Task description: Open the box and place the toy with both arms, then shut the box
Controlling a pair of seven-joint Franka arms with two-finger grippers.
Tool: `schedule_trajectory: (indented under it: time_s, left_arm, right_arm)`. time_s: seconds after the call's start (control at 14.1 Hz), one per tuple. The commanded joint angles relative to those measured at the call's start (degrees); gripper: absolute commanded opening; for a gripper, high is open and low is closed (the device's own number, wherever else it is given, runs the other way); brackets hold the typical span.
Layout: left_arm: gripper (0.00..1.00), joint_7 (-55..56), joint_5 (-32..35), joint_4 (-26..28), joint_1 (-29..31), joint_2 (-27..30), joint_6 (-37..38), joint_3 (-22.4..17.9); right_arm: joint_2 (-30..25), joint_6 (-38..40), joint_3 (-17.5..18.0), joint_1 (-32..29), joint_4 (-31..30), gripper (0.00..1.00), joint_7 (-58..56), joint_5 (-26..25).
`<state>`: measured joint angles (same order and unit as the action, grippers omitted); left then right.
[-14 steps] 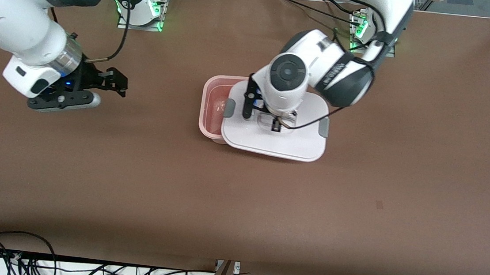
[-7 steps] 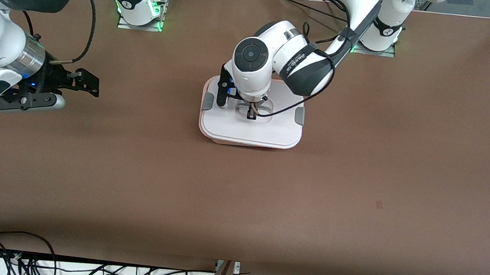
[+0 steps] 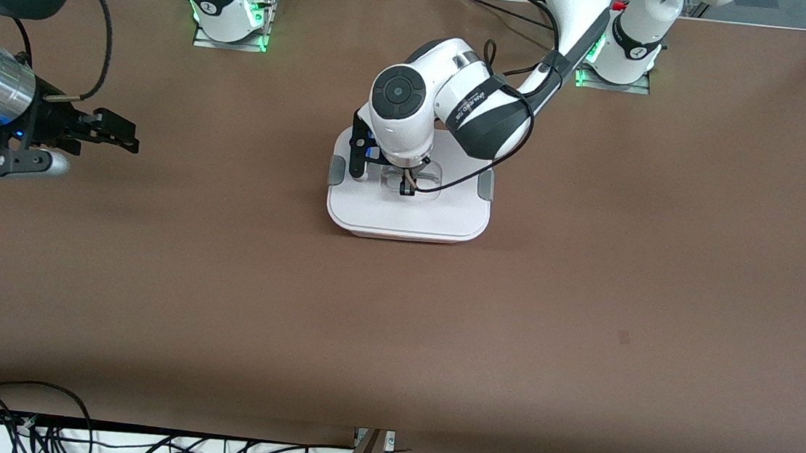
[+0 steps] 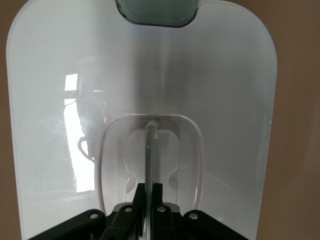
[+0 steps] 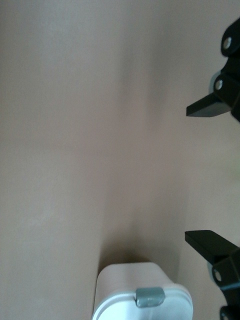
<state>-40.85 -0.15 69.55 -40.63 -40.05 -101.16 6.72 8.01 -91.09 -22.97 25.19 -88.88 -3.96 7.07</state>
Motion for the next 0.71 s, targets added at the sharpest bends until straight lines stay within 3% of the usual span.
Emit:
schedule_trajectory:
  time_s: [0.0,0.21,0.64]
  left_arm:
    - [0.00,1.22,-0.30,-1.52,-1.21,-1.43,0.35,-0.92]
    - [0.00,1.39,0.76,-1.35,-1.56,-1.34,0.44,-0.92]
    - [0.00,1.39,0.85,-1.26,-1.56,-1.43,0.44,-0.92]
  right_arm:
    - [-9.06,-2.69,8.01,-5.66,-9.28,1.00,4.73,-3.81]
    - [-11.00,-0.85,15.30,-13.21,-9.73,1.00,6.42,-3.90]
    - [-10.83,0.04,15.59,-13.76,-8.76,1.00,6.33,-3.99]
